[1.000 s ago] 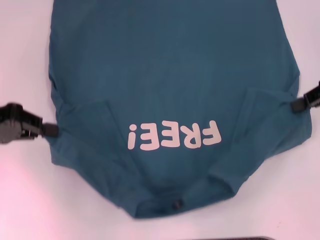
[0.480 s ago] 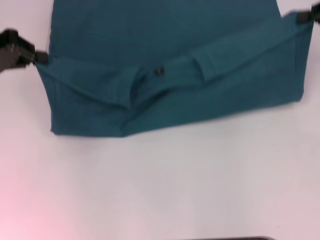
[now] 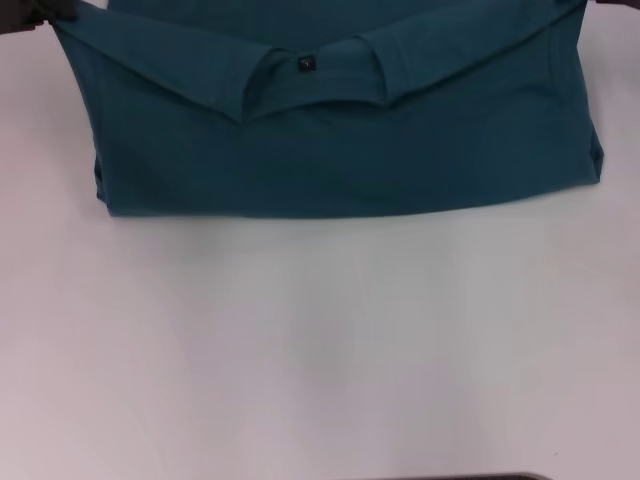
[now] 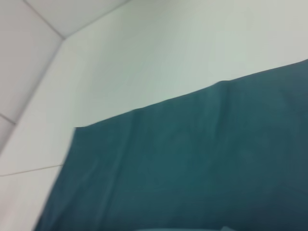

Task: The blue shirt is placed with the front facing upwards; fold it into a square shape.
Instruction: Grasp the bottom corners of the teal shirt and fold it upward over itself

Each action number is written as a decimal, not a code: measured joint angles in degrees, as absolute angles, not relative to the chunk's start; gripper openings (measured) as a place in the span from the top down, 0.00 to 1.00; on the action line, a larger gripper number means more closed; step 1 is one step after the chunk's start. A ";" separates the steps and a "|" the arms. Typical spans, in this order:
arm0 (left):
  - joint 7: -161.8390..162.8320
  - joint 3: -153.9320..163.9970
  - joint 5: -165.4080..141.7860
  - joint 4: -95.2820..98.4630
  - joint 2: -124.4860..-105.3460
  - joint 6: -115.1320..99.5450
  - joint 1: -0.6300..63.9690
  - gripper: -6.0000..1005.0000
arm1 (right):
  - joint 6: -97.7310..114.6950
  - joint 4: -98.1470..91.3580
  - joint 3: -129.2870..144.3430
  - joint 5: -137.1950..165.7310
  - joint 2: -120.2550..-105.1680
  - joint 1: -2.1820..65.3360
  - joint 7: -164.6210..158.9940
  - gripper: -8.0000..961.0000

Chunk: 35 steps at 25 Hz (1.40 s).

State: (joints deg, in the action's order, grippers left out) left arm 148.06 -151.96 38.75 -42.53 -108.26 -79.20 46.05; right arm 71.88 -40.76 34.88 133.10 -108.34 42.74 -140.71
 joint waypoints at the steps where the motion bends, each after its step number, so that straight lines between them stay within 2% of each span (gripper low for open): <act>1: 147.83 -151.42 38.76 -42.32 -108.37 -78.31 46.11 0.97 | 70.66 -40.66 35.40 133.14 -108.55 42.55 -140.75 0.96; 11: 146.29 -146.19 38.76 -40.54 -110.21 -68.90 48.47 0.97 | 62.86 -37.36 37.82 133.16 -109.32 42.86 -139.39 0.96; 18: 146.67 -143.48 38.38 -39.38 -110.35 -63.87 50.73 0.97 | 56.57 -36.36 40.90 133.12 -109.97 44.05 -139.19 0.96; 22: 146.46 -141.87 38.60 -38.69 -110.68 -61.13 51.03 0.97 | 51.84 -35.82 42.61 133.11 -110.84 44.33 -138.78 0.96; 30: 146.26 -136.27 38.38 -37.56 -113.63 -52.05 50.98 0.97 | 45.51 -35.49 44.00 133.07 -113.15 44.39 -135.48 0.96; 35: 146.25 -135.20 38.35 -37.37 -114.75 -48.36 51.02 0.97 | 41.74 -34.42 45.91 133.10 -113.42 44.39 -135.30 0.96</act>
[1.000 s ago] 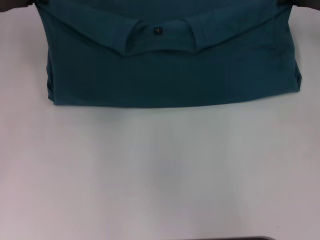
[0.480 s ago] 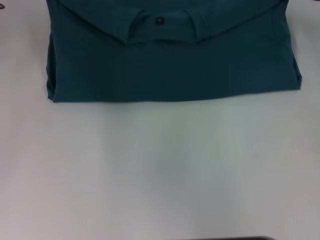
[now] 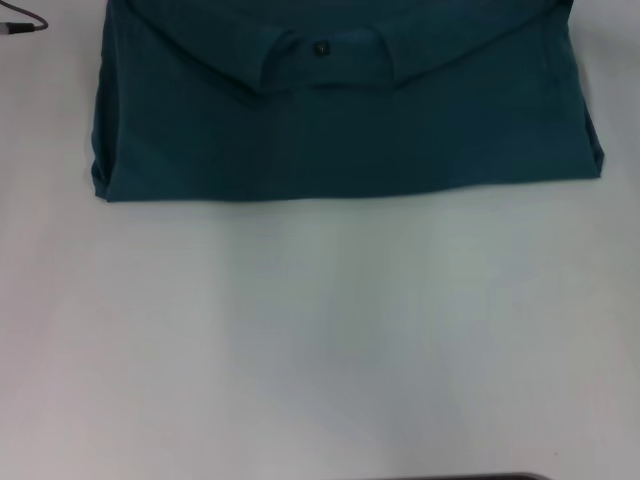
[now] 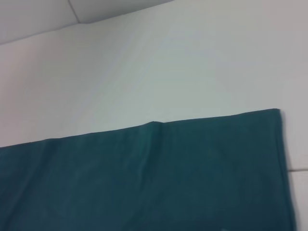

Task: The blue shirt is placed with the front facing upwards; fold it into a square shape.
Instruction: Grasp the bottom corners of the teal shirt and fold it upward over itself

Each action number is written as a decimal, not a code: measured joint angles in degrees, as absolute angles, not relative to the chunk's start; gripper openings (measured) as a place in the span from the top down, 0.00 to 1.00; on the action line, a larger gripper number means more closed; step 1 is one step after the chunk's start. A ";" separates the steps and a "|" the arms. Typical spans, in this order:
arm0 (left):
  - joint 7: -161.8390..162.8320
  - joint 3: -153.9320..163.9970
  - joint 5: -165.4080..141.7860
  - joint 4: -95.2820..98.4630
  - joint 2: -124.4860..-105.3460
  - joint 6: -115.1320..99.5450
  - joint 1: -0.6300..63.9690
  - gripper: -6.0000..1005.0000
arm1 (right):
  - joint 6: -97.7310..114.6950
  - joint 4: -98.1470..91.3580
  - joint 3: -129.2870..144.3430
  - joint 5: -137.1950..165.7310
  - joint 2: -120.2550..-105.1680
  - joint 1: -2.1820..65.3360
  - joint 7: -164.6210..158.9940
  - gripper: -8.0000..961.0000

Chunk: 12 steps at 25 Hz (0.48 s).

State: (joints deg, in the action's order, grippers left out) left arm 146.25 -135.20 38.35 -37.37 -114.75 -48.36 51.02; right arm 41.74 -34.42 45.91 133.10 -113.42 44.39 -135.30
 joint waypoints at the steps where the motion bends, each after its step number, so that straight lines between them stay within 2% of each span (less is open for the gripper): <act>1: 146.25 -135.19 38.35 -37.33 -114.82 -48.00 51.04 0.97 | 41.04 -34.25 46.11 133.11 -113.43 44.41 -135.30 0.96; 12: 146.18 -134.65 38.40 -36.21 -115.06 -45.18 51.18 0.97 | 39.06 -33.99 46.99 133.16 -113.73 45.34 -135.33 0.96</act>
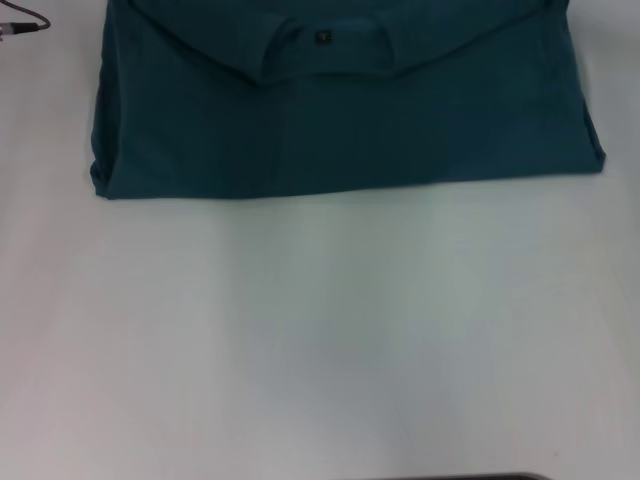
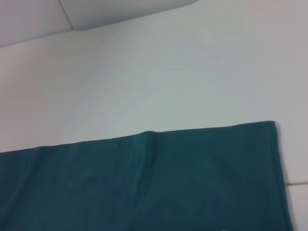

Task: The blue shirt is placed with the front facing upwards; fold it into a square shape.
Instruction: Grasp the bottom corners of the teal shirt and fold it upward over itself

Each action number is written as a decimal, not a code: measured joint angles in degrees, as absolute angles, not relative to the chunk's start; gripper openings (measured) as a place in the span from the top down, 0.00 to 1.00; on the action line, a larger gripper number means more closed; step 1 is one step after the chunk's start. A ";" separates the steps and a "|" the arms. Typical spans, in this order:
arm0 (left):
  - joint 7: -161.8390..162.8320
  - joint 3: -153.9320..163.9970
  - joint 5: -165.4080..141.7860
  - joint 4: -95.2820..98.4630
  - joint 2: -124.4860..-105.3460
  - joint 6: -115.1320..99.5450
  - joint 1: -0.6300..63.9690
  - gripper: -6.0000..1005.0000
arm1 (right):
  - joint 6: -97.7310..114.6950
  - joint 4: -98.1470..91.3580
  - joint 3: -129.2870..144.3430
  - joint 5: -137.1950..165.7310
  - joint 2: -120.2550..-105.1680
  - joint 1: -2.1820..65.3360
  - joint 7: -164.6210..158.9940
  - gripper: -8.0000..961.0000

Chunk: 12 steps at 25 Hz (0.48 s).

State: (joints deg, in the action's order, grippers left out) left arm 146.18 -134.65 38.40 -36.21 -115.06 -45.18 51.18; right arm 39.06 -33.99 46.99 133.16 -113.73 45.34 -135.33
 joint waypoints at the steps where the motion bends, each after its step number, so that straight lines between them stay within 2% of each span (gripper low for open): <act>1: 146.18 -134.62 38.37 -36.07 -115.06 -45.06 51.23 0.97 | 38.94 -33.97 47.24 133.16 -113.82 45.48 -135.33 0.96; 12: 145.42 -132.60 38.30 -33.83 -114.92 -43.13 51.56 0.97 | 36.82 -32.62 49.37 133.16 -114.25 44.81 -135.55 0.96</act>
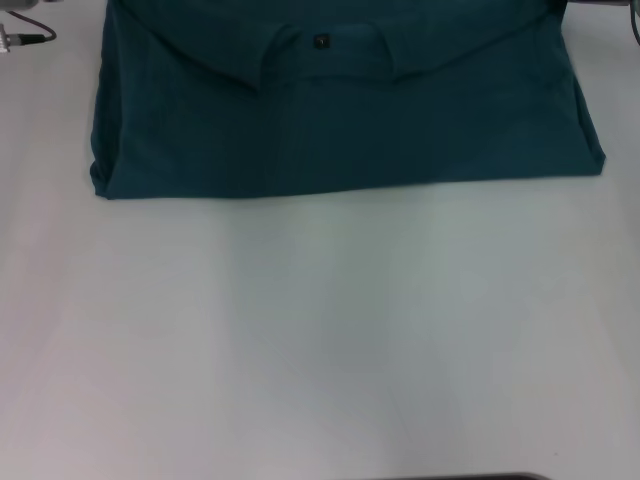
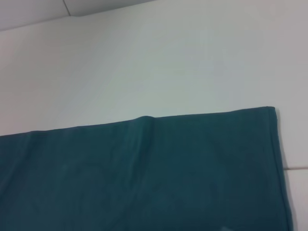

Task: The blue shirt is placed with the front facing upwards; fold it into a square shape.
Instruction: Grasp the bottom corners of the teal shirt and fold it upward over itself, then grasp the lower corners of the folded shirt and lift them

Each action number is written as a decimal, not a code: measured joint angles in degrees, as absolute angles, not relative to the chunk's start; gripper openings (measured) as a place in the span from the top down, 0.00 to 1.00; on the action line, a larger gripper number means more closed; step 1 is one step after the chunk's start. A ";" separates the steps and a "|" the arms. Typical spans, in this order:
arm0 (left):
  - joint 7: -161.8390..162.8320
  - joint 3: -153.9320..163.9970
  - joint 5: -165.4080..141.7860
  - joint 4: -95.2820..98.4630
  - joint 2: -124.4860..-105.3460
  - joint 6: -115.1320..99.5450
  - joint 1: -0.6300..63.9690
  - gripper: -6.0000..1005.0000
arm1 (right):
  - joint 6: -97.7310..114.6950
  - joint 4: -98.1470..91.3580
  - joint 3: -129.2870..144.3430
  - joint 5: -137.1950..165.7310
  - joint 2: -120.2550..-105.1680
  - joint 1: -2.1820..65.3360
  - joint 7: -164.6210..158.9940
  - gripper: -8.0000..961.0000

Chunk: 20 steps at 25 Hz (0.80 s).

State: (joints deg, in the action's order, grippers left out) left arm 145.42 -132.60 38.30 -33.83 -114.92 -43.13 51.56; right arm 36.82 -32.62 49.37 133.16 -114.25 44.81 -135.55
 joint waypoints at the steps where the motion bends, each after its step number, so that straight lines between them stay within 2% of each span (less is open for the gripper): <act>1: 145.41 -132.52 38.28 -33.74 -114.93 -43.01 51.58 0.97 | 36.82 -32.61 49.35 133.16 -114.26 44.76 -135.55 0.96; 8: 145.90 -132.48 38.69 -33.64 -114.78 -43.96 51.77 0.97 | 37.61 -32.61 49.82 133.18 -114.23 44.59 -134.99 0.96; 12: 146.07 -132.79 38.70 -33.37 -114.48 -45.16 51.76 0.90 | 38.21 -32.56 50.57 134.46 -114.22 44.50 -134.84 0.95; 14: 146.26 -132.97 38.71 -33.34 -114.38 -45.51 51.58 0.87 | 38.57 -32.54 50.41 135.53 -114.18 44.46 -135.20 0.91; 20: 147.43 -133.03 38.73 -34.17 -114.32 -46.57 50.36 0.63 | 41.11 -32.79 49.53 135.86 -113.23 43.59 -135.94 0.79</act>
State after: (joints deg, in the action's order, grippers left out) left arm 147.43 -133.03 38.73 -34.17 -114.32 -46.57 50.36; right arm 41.11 -32.79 49.53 135.86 -113.23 43.59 -135.94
